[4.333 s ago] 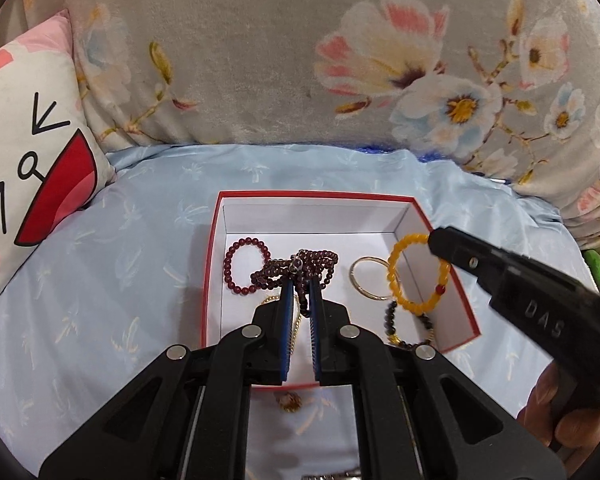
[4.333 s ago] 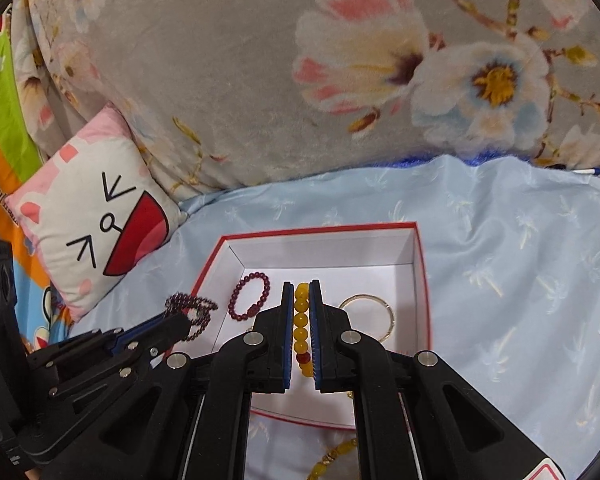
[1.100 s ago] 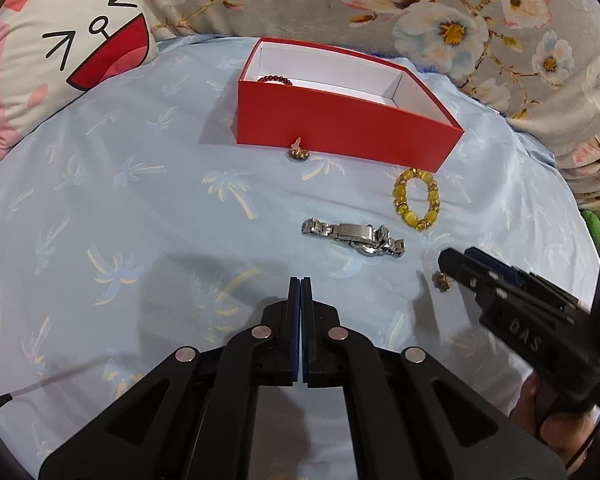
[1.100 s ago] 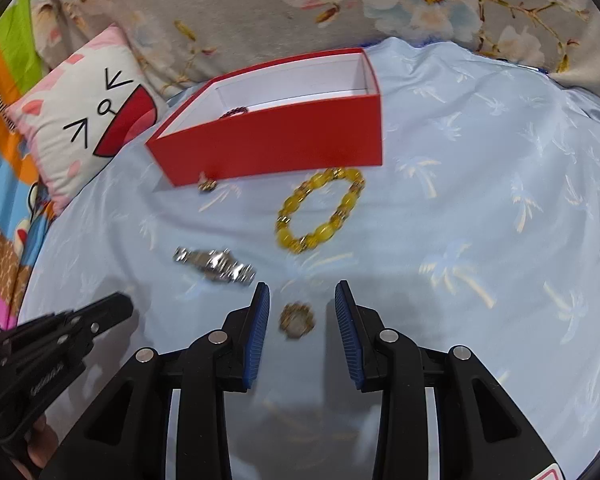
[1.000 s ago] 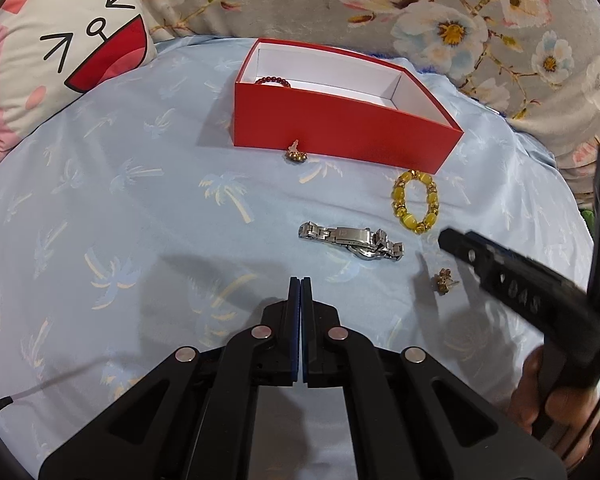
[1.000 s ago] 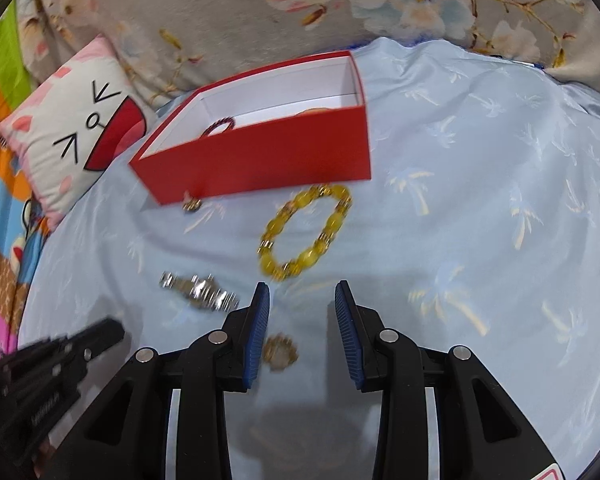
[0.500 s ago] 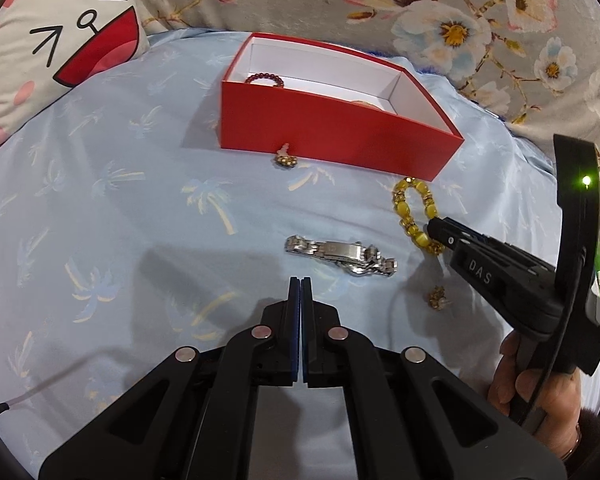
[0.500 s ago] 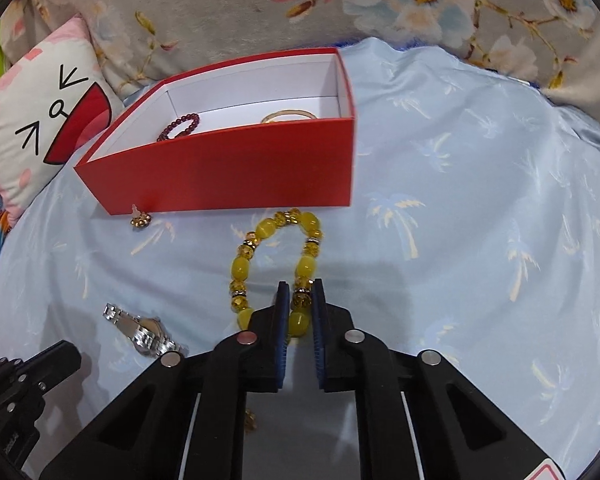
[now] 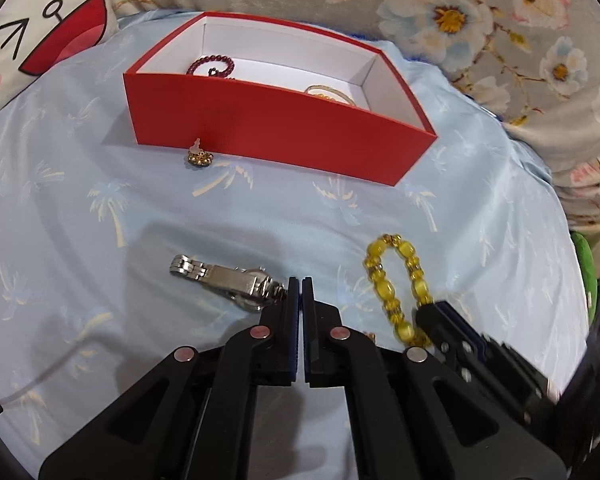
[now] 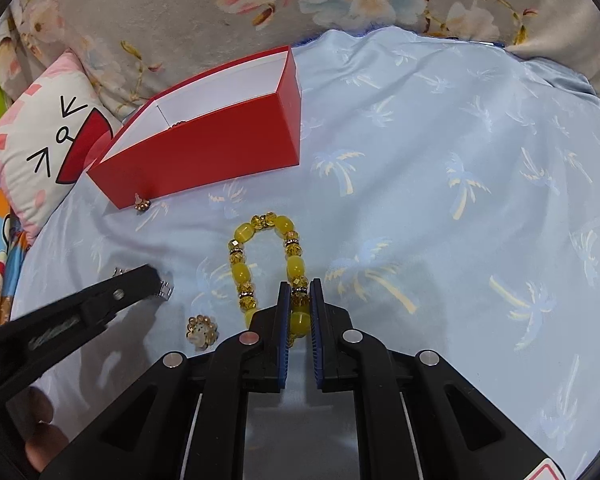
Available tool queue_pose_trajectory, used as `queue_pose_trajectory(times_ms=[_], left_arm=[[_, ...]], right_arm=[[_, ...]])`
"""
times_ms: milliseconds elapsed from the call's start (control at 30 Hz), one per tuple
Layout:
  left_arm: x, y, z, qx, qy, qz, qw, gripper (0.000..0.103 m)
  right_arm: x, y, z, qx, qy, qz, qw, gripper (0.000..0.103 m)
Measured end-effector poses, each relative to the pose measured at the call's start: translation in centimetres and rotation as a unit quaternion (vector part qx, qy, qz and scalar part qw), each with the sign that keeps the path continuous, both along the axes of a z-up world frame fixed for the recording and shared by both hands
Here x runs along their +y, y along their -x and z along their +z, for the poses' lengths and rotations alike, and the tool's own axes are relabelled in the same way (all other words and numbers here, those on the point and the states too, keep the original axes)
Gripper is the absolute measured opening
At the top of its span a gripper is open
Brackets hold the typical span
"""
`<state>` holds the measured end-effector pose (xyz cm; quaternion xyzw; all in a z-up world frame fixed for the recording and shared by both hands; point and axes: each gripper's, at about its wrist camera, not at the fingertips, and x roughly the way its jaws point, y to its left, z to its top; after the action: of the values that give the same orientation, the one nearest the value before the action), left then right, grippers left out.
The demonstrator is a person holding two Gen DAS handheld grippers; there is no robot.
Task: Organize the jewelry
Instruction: 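Grasp the yellow gold-spacer bead bracelet with the right tool while the left tool moves to the silver watch, then close the left tool on the silver watch while the right tool lifts the yellow bracelet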
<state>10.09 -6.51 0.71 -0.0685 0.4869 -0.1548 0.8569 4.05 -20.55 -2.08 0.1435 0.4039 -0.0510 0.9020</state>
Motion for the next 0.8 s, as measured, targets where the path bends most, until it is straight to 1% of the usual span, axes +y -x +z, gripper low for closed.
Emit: queue_pose_trajectory(times_ms=[67,133,167,233,267,333,367,400,433,600,633,700,767,800], left_arm=[[-0.3,-0.3,-0.1,-0.008,-0.011,0.008,0.9999,0.004],[-0.6,-0.7,-0.4,-0.003,-0.039,0.025,0.9989,0.004],[-0.5,-0.7,-0.5,-0.003,-0.04,0.029,0.9988,0.006],[-0.1,-0.4,-0.4,-0.009,-0.046,0.043,0.998,0.008],[-0.1,-0.2,-0.5,-0.016,-0.053,0.044,0.9975,0.008],[-0.3,0.3,-0.6,-0.031,-0.074,0.027,0.9964,0.008],[-0.3,0.6,-0.6,-0.033,-0.083,0.022,0.9958,0.008],[-0.1,0.8,-0.6,-0.033,-0.084,0.019,0.9958,0.009],[0.1,0.9,-0.6,-0.03,-0.079,0.02,0.9962,0.009],[3.2,1.7,-0.7,-0.007,-0.011,0.021,0.9997,0.01],[3.5,1.7,-0.7,-0.004,-0.001,0.021,0.9998,0.013],[4.0,1.9,-0.6,0.001,0.02,0.02,0.9996,0.024],[3.9,2.1,-0.4,-0.001,0.02,0.022,0.9996,0.05],[3.7,2.2,-0.4,-0.005,0.012,0.027,0.9996,0.055]], right_arm=[[0.0,0.0,0.0,-0.002,-0.002,0.0,1.0,0.009],[0.0,0.0,-0.1,-0.004,-0.003,0.001,1.0,0.009],[-0.1,0.1,-0.1,-0.004,-0.003,0.001,1.0,0.009],[-0.1,0.1,-0.1,-0.006,-0.005,0.001,1.0,0.009],[-0.2,0.1,-0.1,-0.006,-0.006,0.002,1.0,0.009],[-0.2,0.2,-0.1,-0.007,-0.007,0.002,1.0,0.009],[-0.2,0.2,-0.1,-0.007,-0.007,0.002,1.0,0.009],[-0.2,0.2,-0.1,-0.007,-0.007,0.002,1.0,0.009],[-0.2,0.2,-0.1,-0.007,-0.008,0.002,1.0,0.009],[-0.2,0.3,-0.1,-0.007,-0.012,0.0,1.0,0.009],[-0.2,0.3,-0.1,-0.007,-0.012,0.0,1.0,0.009],[-0.2,0.3,-0.1,-0.007,-0.013,-0.001,1.0,0.009],[-0.4,0.4,-0.1,-0.008,-0.02,-0.003,1.0,0.009],[-0.4,0.5,-0.1,-0.008,-0.024,-0.003,1.0,0.009]])
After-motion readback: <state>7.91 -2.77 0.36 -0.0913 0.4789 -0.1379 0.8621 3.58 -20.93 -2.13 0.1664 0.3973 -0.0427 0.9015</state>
